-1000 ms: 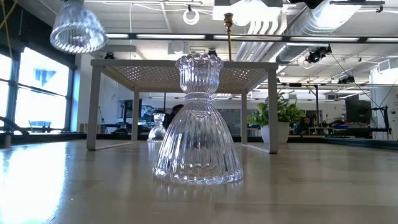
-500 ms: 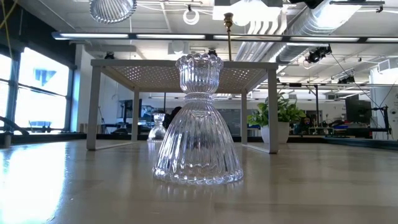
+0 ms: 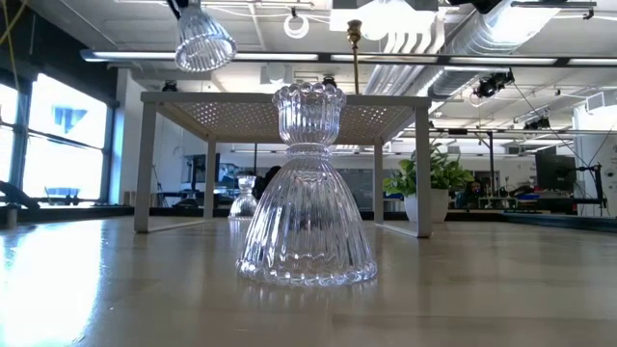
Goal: Pick & Place candle stick holders
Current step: Put the middle left transparent glass candle holder on the shelf
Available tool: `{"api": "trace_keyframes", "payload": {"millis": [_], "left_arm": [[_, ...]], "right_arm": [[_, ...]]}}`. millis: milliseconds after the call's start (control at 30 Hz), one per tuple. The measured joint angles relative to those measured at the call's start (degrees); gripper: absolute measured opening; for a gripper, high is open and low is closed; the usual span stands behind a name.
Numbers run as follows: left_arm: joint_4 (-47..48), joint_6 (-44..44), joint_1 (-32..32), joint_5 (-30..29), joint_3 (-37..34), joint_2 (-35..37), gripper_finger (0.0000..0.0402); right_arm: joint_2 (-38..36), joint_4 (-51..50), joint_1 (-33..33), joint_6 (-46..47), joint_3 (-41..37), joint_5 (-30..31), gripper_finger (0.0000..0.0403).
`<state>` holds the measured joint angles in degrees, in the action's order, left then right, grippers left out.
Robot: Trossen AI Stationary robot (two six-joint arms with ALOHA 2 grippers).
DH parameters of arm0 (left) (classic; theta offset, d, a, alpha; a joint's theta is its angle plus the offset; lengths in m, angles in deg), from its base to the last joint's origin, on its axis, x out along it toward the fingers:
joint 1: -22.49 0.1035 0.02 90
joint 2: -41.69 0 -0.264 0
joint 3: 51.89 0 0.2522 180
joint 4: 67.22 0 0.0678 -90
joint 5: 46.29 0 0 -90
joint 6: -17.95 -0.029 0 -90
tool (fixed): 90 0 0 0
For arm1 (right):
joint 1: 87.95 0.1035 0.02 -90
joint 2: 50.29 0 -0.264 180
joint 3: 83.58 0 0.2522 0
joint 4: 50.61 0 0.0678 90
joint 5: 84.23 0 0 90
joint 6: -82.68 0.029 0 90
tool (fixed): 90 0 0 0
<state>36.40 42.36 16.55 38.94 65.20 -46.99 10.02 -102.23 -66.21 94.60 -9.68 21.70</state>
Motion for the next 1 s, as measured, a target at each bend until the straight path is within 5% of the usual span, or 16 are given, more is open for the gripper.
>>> {"api": "trace_keyframes", "payload": {"millis": [1000], "left_arm": [[0.16,-11.99,17.97,2.28,0.04,-0.42,0.0160]], "right_arm": [[0.00,-0.01,-0.01,0.00,0.00,-0.01,0.0225]]}}
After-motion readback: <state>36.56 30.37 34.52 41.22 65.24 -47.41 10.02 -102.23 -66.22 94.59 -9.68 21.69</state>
